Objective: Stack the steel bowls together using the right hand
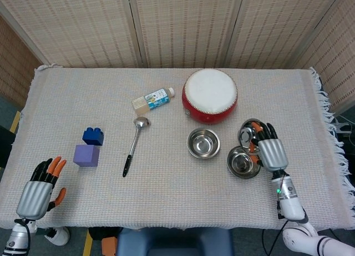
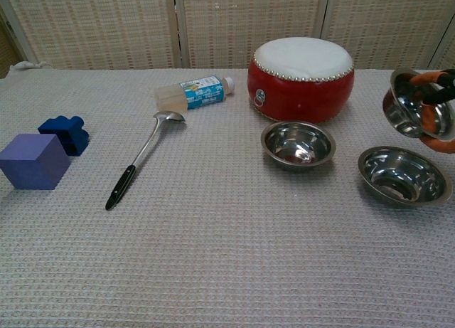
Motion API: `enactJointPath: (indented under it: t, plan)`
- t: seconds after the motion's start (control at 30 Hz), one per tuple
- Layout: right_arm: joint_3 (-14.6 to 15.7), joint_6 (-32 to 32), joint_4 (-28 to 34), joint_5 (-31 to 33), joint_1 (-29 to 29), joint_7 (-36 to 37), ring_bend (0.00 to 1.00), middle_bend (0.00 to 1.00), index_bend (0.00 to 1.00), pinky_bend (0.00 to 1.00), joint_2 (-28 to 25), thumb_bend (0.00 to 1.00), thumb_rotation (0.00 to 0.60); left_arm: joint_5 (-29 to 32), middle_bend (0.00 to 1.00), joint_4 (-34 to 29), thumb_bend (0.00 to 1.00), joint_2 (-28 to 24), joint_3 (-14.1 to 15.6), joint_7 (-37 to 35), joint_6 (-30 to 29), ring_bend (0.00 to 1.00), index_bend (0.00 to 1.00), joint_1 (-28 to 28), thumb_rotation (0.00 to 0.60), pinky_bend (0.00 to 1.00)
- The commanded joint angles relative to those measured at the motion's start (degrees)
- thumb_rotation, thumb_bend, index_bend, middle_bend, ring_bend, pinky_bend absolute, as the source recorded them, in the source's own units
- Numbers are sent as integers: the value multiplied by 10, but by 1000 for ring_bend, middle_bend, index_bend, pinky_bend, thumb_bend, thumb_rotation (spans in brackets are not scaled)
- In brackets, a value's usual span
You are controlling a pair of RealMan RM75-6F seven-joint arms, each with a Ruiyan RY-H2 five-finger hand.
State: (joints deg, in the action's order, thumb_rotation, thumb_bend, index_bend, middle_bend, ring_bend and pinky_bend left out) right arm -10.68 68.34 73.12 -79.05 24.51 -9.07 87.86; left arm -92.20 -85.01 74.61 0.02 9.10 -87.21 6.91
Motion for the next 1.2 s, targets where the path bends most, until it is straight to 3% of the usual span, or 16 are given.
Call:
enactJointPath:
  t: [0.03,0.27,0.33,0.43,0.57,0.63,0.83,0.97,1.2]
  plan:
    - [-27,-56,38,12,57,-42,0,97,686,52,10,331,600,0,0,-1,414,-2,-1,-3,-2,0,0,-1,600,99]
    - [-40,-128,6,51,126,-82,0,97,665,52,76,329,600,-6,0,-6,413,-10,-2,-16,-12,0,0,-3,600,98]
    - [-35,-141,8,63,131,-94,0,96,610,52,81,327,600,-6,0,-7,413,-13,-2,-20,-14,0,0,-4,600,98]
    - [-25,-153,28,72,132,-101,0,86,412,43,72,326,600,-7,0,-7,413,-15,-2,-25,-15,0,0,-4,600,98]
    - [-10,-148,73,86,123,-138,0,6,57,0,37,327,600,-9,0,-9,413,-18,0,-29,-16,0,0,-5,600,98]
    - [-4,-135,107,93,112,-155,0,0,1,0,11,322,600,-12,0,-10,413,-17,1,-25,-18,0,0,-6,600,99]
    - [11,-102,157,89,86,-164,0,0,0,0,-35,318,600,-16,0,-12,413,-16,3,-19,-20,0,0,-8,600,98]
    - [87,-30,223,34,2,-135,0,0,25,0,-136,318,600,-21,0,-12,413,-10,7,-5,-17,0,0,-7,600,98]
    - [139,-23,179,-11,-34,-83,0,0,99,0,-143,319,600,-32,0,-12,413,-5,13,9,-15,0,0,-7,600,98]
